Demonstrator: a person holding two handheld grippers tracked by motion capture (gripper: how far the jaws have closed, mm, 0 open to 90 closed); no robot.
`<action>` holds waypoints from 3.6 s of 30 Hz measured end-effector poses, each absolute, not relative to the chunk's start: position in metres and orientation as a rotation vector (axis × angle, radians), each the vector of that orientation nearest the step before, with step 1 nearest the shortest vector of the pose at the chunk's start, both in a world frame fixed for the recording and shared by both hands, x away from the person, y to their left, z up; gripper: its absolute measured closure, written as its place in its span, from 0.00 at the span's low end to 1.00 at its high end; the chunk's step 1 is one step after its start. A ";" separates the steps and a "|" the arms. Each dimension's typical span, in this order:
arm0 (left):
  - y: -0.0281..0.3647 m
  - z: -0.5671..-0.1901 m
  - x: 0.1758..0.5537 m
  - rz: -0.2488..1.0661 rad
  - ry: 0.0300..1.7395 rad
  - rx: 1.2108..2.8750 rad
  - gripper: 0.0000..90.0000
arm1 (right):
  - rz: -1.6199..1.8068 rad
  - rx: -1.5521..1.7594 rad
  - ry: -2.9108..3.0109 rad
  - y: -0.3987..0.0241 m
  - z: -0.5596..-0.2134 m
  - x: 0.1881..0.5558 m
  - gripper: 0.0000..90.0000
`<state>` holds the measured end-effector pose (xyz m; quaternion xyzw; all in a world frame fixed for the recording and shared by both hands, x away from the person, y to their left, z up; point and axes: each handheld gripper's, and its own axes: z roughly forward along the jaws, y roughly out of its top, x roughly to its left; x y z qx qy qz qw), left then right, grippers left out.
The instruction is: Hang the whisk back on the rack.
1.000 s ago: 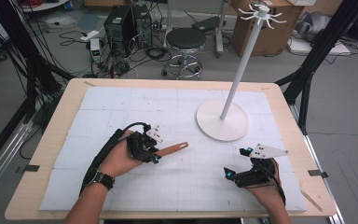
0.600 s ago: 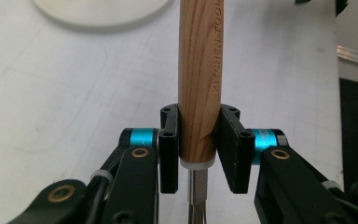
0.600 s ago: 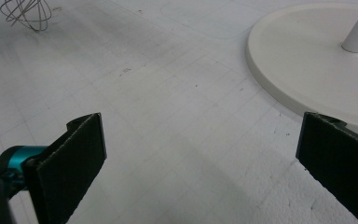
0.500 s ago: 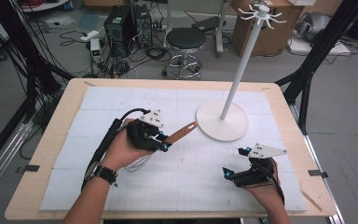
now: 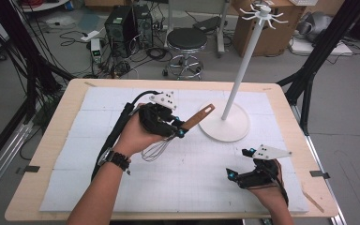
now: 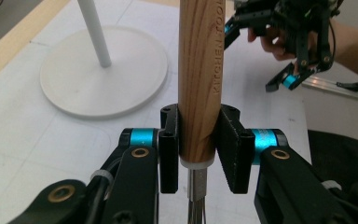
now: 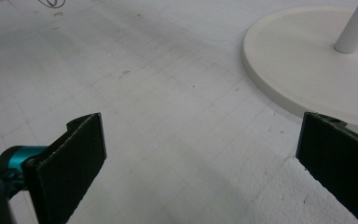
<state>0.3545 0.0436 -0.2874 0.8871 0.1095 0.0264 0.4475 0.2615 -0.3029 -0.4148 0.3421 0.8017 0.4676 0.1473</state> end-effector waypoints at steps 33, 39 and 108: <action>-0.013 -0.184 0.420 0.037 0.188 2.008 0.79 | 1.350 0.985 2.309 -0.303 -0.415 0.260 0.01; -0.017 -0.172 0.430 0.024 0.161 1.982 0.79 | 1.337 0.980 2.313 -0.303 -0.416 0.259 0.01; -0.010 -0.202 0.448 0.097 0.382 2.078 0.41 | 1.322 0.954 2.338 -0.296 -0.416 0.257 0.01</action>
